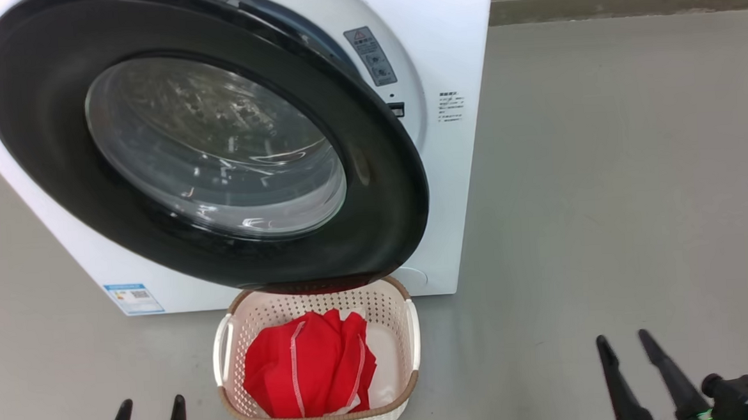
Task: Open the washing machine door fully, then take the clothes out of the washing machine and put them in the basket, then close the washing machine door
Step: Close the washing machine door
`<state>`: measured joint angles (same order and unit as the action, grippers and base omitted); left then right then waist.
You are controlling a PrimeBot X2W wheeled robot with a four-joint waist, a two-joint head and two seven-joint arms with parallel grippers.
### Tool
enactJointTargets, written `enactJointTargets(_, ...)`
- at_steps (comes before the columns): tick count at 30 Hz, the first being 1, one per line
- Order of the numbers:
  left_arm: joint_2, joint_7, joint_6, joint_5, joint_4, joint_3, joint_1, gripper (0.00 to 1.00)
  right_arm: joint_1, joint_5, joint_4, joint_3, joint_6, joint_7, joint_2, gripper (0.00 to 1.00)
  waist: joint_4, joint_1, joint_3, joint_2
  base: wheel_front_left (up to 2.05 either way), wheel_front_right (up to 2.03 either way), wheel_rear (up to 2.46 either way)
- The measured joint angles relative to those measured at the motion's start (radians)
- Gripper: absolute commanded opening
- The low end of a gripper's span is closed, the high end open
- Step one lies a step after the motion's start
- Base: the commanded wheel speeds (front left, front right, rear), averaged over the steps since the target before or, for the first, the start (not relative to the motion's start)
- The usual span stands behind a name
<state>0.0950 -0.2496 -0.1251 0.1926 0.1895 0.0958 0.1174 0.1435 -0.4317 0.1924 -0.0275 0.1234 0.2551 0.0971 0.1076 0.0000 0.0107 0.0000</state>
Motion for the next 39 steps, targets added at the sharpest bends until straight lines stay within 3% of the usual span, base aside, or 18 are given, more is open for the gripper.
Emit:
enactJointTargets(1, -0.001, 0.000, 0.000, 0.000, 0.000, -0.002, 0.000, 1.00, 0.000, -0.001, 0.000, -0.011, 0.000, 0.000, 0.000, 0.09, 0.003, 0.0000, 0.001, 0.0000, 0.00, 0.00, 0.00)
enactJointTargets(2, -0.002, 0.000, 0.000, 0.000, 0.000, -0.005, 0.000, 1.00, -0.001, -0.003, 0.000, -0.021, 0.000, 0.000, 0.000, 0.00, 0.006, 0.0000, 0.004, 0.0000, 0.00, 0.00, 0.00)
enactJointTargets(13, -0.032, 0.000, 0.000, 0.002, 0.006, -0.033, -0.044, 1.00, -0.192, -0.013, 0.019, -0.142, 0.000, 0.000, 0.002, 0.00, 0.061, 0.0000, 0.050, 0.0000, 0.00, 0.00, 0.00)
enactJointTargets(20, -0.045, 0.000, 0.000, 0.012, 0.011, -0.053, -0.097, 1.00, -0.377, -0.024, 0.037, -0.227, 0.000, 0.000, 0.043, 0.00, 0.112, 0.0000, 0.100, 0.0000, 0.00, 0.00, 0.00)
enactJointTargets(26, -0.049, 0.000, 0.000, 0.025, 0.011, -0.069, -0.135, 1.00, -0.502, -0.037, 0.061, -0.258, 0.000, 0.000, 0.063, 0.00, 0.144, 0.0000, 0.151, 0.0000, 0.00, 0.00, 0.00)
enactJointTargets(39, -0.056, 0.000, 0.000, 0.075, 0.012, -0.109, -0.206, 1.00, -0.609, -0.042, 0.095, -0.283, 0.000, 0.000, 0.087, 0.00, 0.201, 0.0000, 0.254, 0.0000, 0.00, 0.00, 0.00)
